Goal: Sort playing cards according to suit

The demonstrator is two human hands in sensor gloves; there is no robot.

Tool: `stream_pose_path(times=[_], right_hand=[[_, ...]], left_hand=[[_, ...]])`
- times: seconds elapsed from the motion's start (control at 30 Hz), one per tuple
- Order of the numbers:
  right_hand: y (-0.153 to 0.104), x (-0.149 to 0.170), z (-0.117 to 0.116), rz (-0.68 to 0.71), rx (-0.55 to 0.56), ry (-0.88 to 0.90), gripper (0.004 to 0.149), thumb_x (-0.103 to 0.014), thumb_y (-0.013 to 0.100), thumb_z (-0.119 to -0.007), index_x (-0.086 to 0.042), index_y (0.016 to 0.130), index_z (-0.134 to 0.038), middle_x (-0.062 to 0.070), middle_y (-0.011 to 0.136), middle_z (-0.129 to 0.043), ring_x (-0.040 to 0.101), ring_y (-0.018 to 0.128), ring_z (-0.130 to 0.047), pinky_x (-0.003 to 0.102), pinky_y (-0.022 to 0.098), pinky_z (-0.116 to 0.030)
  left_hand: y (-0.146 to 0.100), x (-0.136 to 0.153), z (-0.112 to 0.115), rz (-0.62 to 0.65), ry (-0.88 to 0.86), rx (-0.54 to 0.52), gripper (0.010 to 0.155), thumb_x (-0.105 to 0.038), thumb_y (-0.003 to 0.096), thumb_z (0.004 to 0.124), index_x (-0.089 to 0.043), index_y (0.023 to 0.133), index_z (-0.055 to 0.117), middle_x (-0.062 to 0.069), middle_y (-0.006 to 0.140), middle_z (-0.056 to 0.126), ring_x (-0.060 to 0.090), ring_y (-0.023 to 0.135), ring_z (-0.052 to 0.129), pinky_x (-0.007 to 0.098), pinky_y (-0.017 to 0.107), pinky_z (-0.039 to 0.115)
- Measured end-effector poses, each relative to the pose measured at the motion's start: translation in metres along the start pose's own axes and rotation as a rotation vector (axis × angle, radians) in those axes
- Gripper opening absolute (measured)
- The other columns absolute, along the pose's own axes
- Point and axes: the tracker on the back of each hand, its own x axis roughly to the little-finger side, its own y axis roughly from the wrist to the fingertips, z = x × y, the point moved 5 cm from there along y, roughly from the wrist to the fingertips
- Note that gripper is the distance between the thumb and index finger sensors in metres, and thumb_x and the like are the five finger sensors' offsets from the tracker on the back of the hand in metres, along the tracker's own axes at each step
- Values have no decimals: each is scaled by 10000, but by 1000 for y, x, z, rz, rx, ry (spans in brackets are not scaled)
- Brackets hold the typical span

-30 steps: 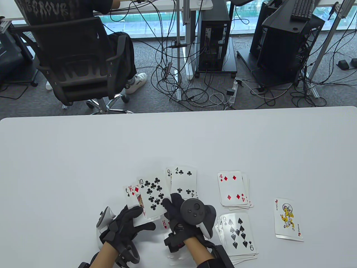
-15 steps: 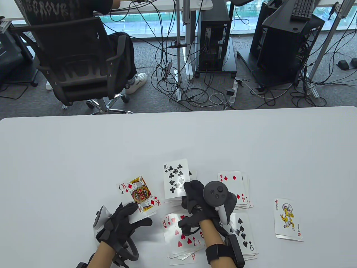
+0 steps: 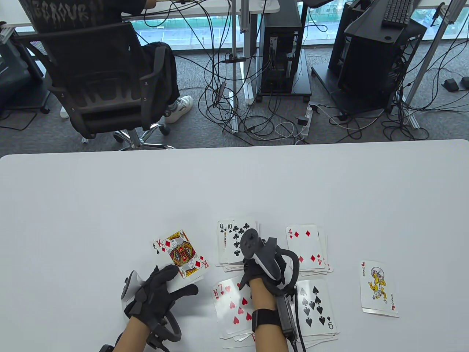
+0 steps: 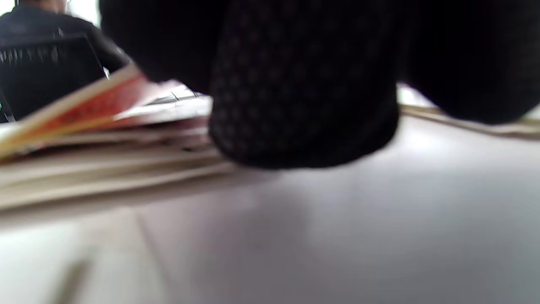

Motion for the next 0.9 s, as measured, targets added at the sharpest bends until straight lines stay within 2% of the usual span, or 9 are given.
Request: stream_pose_path(times=[0.1,0.27,0.4,0.57,0.63,0.73,0.9], right_hand=[[0,-5,-4,2,-7,-97,486,-345,536,-660,104,647,-810,-4,233,-918,167,142,-983,397,157,-881],[-3,-7,1,17,17,-104,500,-349,538,-653,111,669,-801,18,254,-925,194,167,-987,419,176,-876],[-11,-11,24,88,76,15,506,-344,539,-651,119,695,-784,36,283,-934,218,198,-994,436,198,-874],[-38,-25,51,276,145,329,495,-307,546,-632,137,726,-758,64,328,-942,250,239,-999,457,224,-870],[-53,-30,56,335,165,427,483,-277,547,-620,146,746,-740,83,357,-942,271,267,-999,472,242,-865],[-70,-38,57,396,167,474,482,-260,548,-612,154,772,-716,104,401,-940,296,315,-995,493,275,-857],[-84,-51,51,491,124,562,553,-311,560,-587,170,821,-670,139,460,-934,333,374,-984,514,301,-846]], left_hand=[[0,0,1,-3,-5,3,463,-384,628,592,-337,1066,448,-51,1113,590,258,978,754,392,598,810],[0,-2,1,2,-2,9,464,-384,628,592,-337,1066,449,-52,1113,590,257,977,755,392,597,810],[0,0,1,-7,-2,4,465,-384,629,591,-336,1067,446,-51,1115,586,259,979,752,393,599,809],[-1,1,2,-18,5,2,466,-383,628,592,-334,1067,445,-46,1114,586,262,978,750,395,598,808],[0,2,2,-25,9,5,465,-383,627,593,-333,1066,447,-47,1112,588,263,977,751,395,597,809],[-1,3,2,-34,9,9,465,-380,627,595,-329,1066,451,-43,1111,589,266,975,753,398,595,808],[-1,5,3,-46,12,12,465,-378,626,597,-328,1065,453,-42,1109,592,267,973,755,399,593,810]])
